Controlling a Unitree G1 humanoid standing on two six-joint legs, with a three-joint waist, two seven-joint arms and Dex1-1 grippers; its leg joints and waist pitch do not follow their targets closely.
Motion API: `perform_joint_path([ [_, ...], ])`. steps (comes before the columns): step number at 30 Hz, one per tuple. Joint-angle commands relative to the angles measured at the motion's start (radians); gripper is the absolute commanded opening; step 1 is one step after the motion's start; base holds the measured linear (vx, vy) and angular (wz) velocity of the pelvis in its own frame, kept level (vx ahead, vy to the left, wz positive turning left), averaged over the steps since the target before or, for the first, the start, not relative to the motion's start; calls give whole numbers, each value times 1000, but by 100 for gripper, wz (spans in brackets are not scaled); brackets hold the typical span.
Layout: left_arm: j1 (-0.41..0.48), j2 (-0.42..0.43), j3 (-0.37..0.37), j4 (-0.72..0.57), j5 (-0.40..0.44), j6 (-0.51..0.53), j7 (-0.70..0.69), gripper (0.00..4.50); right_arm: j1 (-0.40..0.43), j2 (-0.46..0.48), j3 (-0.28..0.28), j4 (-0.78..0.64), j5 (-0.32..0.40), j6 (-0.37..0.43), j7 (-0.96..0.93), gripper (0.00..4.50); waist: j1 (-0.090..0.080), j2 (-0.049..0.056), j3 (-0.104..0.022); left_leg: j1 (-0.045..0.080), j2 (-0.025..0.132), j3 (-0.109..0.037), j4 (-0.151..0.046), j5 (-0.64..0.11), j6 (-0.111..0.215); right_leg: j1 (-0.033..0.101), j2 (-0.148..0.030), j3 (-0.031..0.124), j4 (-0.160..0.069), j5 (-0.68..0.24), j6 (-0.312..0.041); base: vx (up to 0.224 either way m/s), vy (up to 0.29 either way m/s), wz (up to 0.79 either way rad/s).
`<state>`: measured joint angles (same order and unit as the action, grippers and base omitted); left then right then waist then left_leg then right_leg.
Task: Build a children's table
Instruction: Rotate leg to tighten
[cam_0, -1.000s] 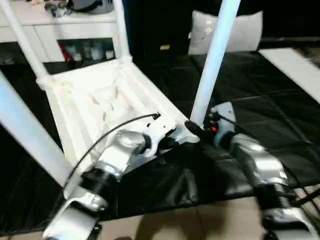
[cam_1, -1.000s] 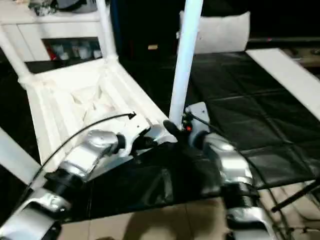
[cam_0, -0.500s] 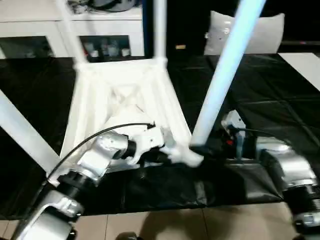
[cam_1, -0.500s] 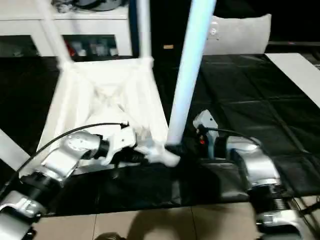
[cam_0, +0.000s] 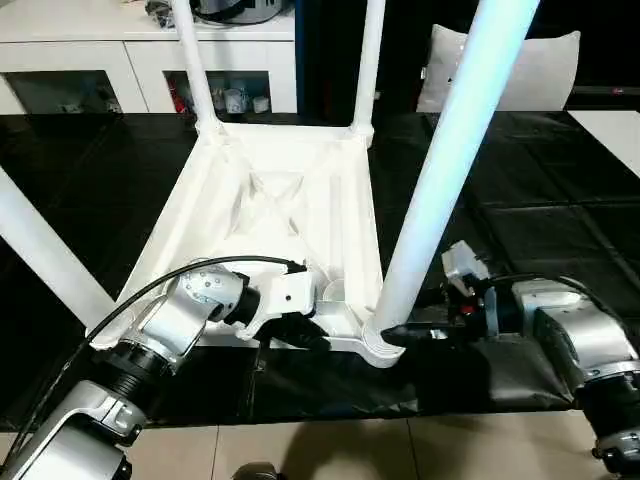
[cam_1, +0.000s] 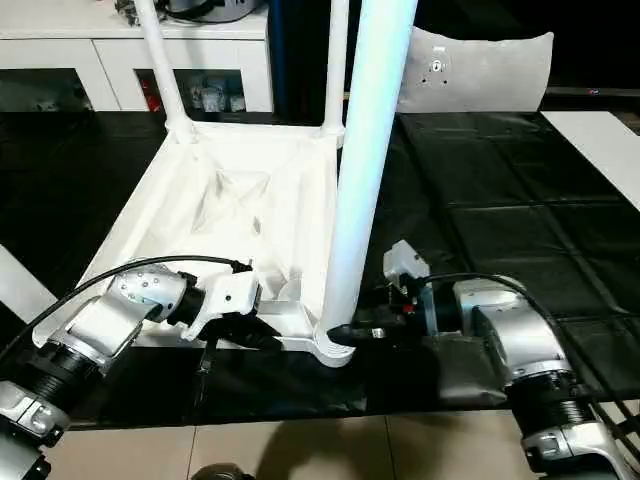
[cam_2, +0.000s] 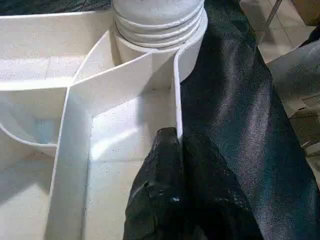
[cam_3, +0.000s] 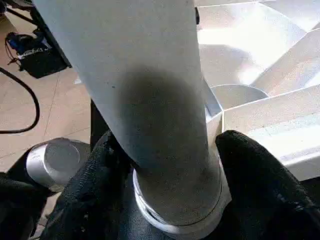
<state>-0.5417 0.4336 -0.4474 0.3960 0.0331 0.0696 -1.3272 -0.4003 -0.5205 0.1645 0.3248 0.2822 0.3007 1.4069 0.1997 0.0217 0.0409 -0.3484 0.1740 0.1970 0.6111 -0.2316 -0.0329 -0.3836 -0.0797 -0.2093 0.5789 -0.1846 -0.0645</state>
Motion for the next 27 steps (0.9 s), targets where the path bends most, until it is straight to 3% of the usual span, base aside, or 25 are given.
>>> perform_joint_path([
  [1,-6,-3,-51,-6,15,-13,-48,0,-5,-1,6,-3,20,12,17,261,-7,-12,-71,6,100,-48,-64,-22,73,57,-127,104,-65,-210,-15,0,0,0],
  [6,-3,-4,-46,-1,16,-13,-45,0,-1,1,2,-16,51,46,31,219,-6,-13,-71,5,97,-46,-64,-22,73,58,-126,103,-67,-227,-7,0,0,0],
  [11,2,-6,-42,-1,13,0,-37,0,17,6,-3,-48,80,92,47,208,-7,-14,-71,5,98,-47,-64,-13,76,57,-126,103,-66,-220,-2,0,0,0],
  [15,-2,-34,-18,-14,3,95,16,0,34,36,-11,-67,71,115,-43,207,-7,-14,-69,6,98,-46,-66,-27,63,58,-128,102,-72,-253,6,0,0,0],
  [17,-8,-59,-1,-22,2,160,69,0,23,73,-20,-53,26,118,-166,207,-12,-14,-64,8,96,-45,-69,-54,52,56,-128,99,-83,-304,16,0,0,0],
  [18,-10,-68,5,-25,1,178,85,0,19,85,-22,-47,9,114,-204,207,-19,-15,-57,12,84,-43,-70,-89,31,56,-127,92,-102,-396,42,0,0,0],
  [19,-12,-95,23,-32,-6,218,127,0,6,119,-32,-28,-22,121,-300,206,-20,-13,-55,17,81,-42,-70,-100,24,54,-127,90,-108,-428,54,0,0,0],
  [21,-13,-109,31,-35,-8,238,149,0,-1,136,-37,-20,-34,132,-345,204,-39,-13,-47,24,78,-46,-73,-152,9,55,-122,75,-127,-510,84,0,0,0],
  [22,-17,-151,52,-38,-8,291,219,0,-22,184,-54,1,-65,167,-470,204,-53,-15,-47,31,76,-47,-69,-188,3,54,-121,67,-140,-552,110,0,0,0],
  [23,-22,-177,63,-33,-2,319,266,0,-35,213,-67,17,-82,178,-545,203,-71,-13,-46,31,81,-52,-72,-203,-9,55,-119,63,-141,-544,107,0,0,0],
  [24,-23,-181,65,-33,-2,324,273,0,-36,217,-69,17,-84,180,-556,201,-87,-14,-49,24,84,-61,-72,-220,-14,66,-122,56,-141,-542,118,0,0,0],
  [27,-39,-243,96,-6,14,374,393,0,-64,274,-101,43,-108,207,-702,198,-106,-11,-58,14,90,-66,-76,-186,1,71,-129,69,-129,-452,95,0,0,0],
])
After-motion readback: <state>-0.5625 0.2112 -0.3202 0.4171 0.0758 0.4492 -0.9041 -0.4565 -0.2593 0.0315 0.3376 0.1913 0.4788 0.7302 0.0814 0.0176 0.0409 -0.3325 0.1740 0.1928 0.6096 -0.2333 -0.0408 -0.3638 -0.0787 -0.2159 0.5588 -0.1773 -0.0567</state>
